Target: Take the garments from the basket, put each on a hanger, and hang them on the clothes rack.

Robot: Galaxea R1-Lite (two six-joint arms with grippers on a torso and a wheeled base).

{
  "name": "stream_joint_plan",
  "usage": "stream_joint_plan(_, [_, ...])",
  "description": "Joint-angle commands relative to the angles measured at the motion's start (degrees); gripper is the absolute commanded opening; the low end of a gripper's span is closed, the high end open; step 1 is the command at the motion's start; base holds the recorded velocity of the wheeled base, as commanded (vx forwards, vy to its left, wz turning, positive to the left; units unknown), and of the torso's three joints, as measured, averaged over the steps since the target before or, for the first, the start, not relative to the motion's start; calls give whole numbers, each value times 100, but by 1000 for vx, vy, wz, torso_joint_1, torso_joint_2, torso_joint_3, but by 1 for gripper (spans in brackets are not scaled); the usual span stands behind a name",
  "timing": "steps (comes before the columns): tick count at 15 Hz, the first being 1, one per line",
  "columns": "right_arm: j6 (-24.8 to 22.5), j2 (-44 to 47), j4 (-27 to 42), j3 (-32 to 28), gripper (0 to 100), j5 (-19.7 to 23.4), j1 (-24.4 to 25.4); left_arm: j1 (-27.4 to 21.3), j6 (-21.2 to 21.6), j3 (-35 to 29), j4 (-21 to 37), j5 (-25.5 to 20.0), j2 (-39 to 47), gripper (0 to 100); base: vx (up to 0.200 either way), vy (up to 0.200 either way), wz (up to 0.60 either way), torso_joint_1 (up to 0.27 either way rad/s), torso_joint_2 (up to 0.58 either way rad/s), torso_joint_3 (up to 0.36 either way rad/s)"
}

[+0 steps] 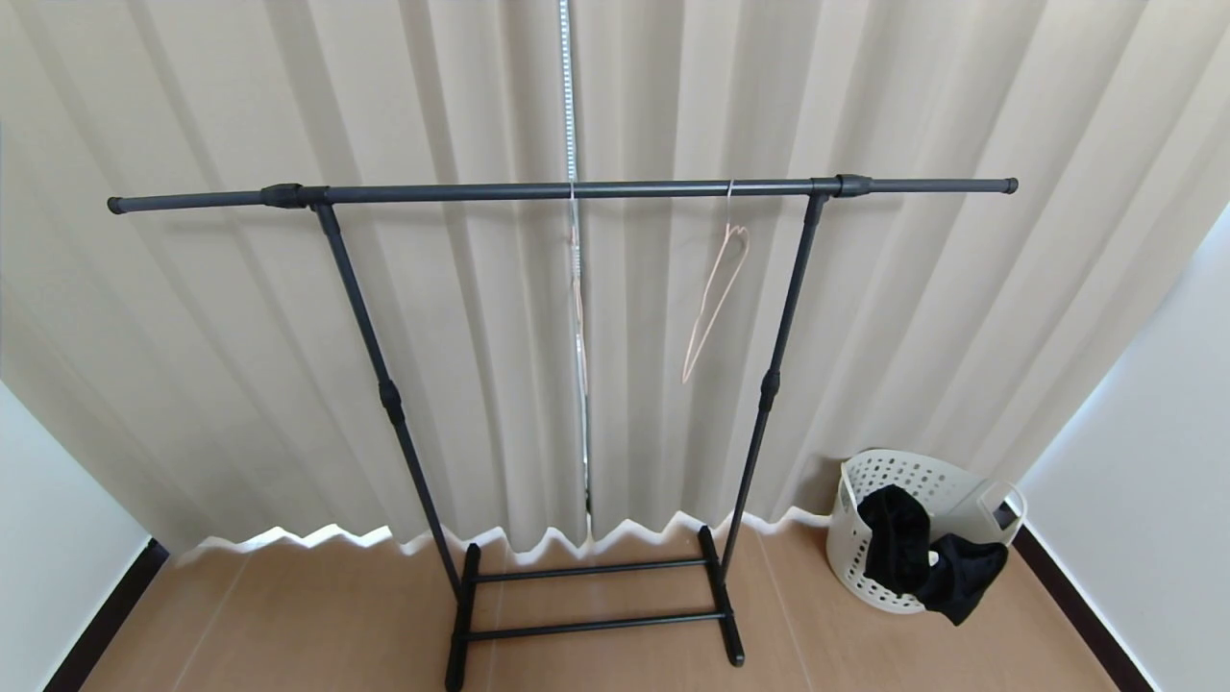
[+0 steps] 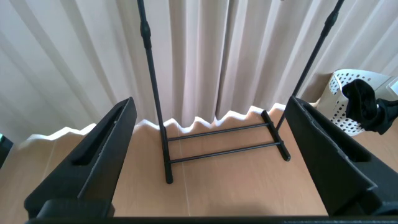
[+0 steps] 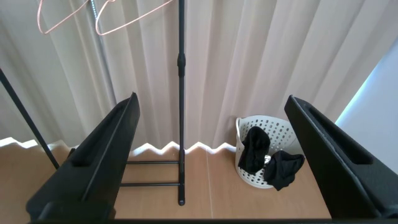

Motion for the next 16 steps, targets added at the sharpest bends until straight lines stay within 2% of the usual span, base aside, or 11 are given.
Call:
stream_joint_plan(1, [-1, 9, -4, 0, 100, 0, -5, 1, 0, 0, -2, 0, -2, 100, 0, 0, 0, 0, 0, 0])
stream_joint_plan(16, [-45, 9, -4, 0, 100, 18, -5, -8, 17, 0, -2, -9, -2, 100, 0, 0, 0, 0, 0, 0])
